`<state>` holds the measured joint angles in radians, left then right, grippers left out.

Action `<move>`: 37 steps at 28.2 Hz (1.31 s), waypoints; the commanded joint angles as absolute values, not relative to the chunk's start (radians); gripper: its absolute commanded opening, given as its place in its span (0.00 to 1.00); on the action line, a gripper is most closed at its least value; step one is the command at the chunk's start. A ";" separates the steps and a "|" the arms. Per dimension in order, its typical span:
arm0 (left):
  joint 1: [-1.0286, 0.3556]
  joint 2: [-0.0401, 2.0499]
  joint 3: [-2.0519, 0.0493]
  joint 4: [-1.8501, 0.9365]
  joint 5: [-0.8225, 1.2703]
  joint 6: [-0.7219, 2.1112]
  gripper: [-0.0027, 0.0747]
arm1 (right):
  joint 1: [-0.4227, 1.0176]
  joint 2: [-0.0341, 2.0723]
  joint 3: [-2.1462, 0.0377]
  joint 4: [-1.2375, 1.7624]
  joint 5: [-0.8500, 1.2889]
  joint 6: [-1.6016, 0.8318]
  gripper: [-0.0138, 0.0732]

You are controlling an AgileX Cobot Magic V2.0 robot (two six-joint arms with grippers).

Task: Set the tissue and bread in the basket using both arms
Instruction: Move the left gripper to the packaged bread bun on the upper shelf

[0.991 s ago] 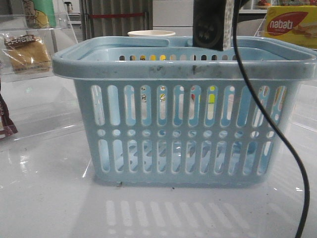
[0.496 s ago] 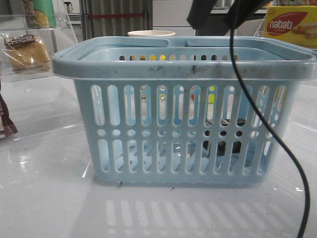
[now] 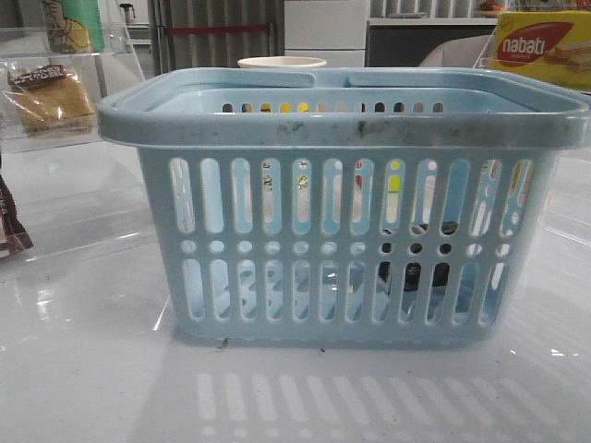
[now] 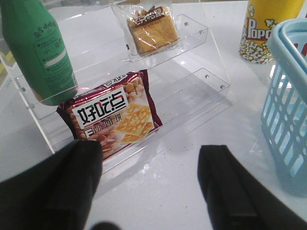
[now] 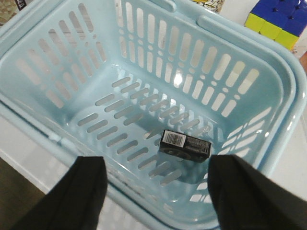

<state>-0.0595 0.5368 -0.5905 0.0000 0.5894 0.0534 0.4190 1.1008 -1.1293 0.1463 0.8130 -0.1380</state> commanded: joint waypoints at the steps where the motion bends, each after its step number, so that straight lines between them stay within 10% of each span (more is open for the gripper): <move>1: -0.067 0.589 -0.635 -0.005 0.499 0.048 0.78 | 0.418 0.994 -1.098 0.157 0.749 -0.153 0.79; 37: -0.012 1.526 -1.358 -0.230 0.575 0.050 0.78 | 0.418 0.868 -1.021 0.157 0.767 -0.153 0.79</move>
